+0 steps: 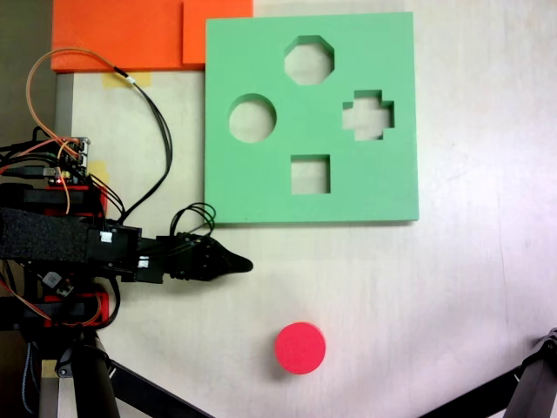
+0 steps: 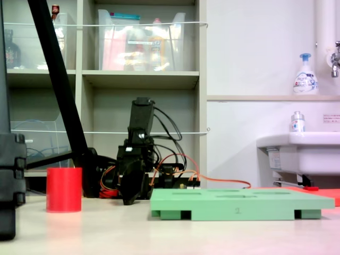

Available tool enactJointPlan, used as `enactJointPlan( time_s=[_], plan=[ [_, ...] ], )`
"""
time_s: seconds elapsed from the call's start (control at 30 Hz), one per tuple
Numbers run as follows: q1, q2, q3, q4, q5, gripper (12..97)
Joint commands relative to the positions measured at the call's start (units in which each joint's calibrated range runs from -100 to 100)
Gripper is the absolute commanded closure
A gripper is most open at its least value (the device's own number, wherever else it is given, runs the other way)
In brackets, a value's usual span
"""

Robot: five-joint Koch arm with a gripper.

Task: Put the cylinder block into the corresponding hole

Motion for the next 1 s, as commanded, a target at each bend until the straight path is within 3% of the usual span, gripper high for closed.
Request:
enactJointPlan(
  time_s=[0.0, 0.97],
  plan=[
    [0.1, -0.55, -0.59, -4.35, 0.0, 58.4],
    [-0.39, -0.55, -0.59, -4.15, 0.0, 60.0]
  ],
)
